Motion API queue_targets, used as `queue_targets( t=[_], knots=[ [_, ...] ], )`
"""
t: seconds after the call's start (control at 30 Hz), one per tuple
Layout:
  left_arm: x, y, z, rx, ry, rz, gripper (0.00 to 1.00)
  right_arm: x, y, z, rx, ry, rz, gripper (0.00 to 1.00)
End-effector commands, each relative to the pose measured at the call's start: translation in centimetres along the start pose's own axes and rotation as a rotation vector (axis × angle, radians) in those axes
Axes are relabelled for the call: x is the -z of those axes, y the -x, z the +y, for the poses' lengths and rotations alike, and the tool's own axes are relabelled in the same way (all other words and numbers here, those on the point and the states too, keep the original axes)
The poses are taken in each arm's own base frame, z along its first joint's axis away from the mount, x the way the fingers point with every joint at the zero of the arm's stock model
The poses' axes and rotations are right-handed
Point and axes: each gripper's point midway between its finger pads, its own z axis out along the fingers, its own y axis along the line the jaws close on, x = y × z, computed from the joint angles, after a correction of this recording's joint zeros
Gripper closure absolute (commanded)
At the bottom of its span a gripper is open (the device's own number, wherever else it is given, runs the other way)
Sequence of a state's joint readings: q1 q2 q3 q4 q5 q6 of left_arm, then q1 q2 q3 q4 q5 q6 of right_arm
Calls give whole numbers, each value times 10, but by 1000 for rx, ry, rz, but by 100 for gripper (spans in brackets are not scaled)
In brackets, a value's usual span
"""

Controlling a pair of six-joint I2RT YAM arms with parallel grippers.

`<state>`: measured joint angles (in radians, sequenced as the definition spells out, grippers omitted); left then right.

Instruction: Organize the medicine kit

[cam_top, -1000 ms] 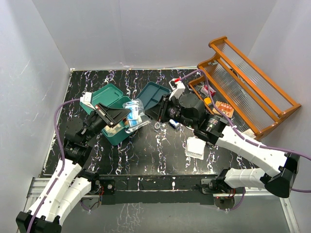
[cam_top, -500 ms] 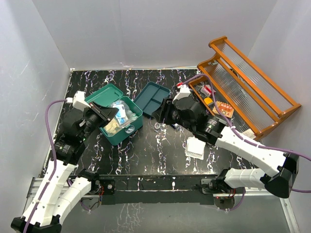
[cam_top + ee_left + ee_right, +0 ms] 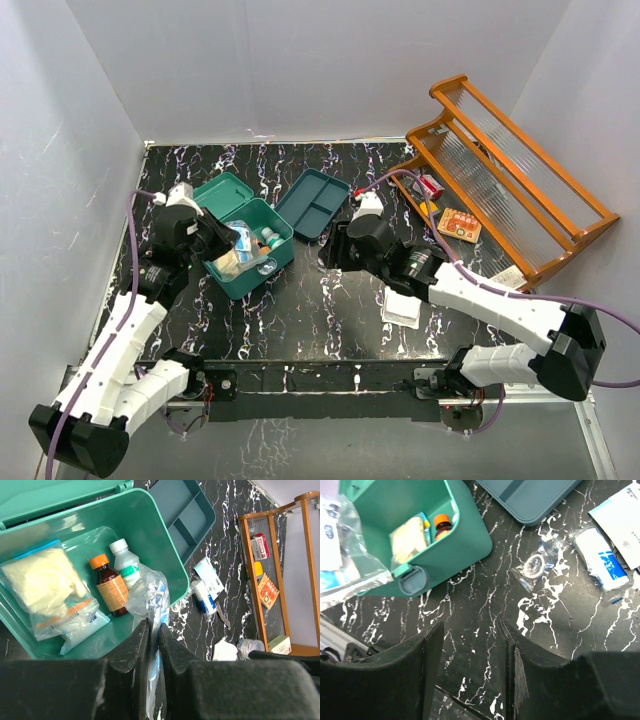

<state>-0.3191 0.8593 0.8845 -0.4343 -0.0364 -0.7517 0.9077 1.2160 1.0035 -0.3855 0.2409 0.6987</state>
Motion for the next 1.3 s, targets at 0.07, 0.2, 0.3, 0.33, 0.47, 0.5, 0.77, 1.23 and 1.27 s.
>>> queue_targets(
  t=[0.07,0.2,0.3,0.33,0.47,0.5,0.77,1.23,1.27],
  knots=[
    [-9,30,-9,-48,1,-41,93,-27,10,-10,34,-59,-74,56],
    [-26,41,-8,-2,-29,3,93,-50,9,-29,80,-137,-72,57],
    [-36,38,-9,17,-39,46,93,-66,6,-51,133,-204,-62,58],
    [-38,34,-8,23,-36,63,93,-70,5,-59,147,-227,-60,58],
    [-44,16,0,54,-29,134,93,-82,-1,-88,185,-305,-32,60],
    [-46,10,4,70,-16,155,93,-83,0,-93,194,-322,-28,60],
    [-52,4,44,126,185,132,94,-97,-16,-121,345,-420,67,61],
    [-62,-20,98,61,387,250,94,-108,-26,-136,393,-436,119,63],
    [-63,-22,101,62,393,251,94,-108,-26,-136,398,-433,119,63]
  ],
)
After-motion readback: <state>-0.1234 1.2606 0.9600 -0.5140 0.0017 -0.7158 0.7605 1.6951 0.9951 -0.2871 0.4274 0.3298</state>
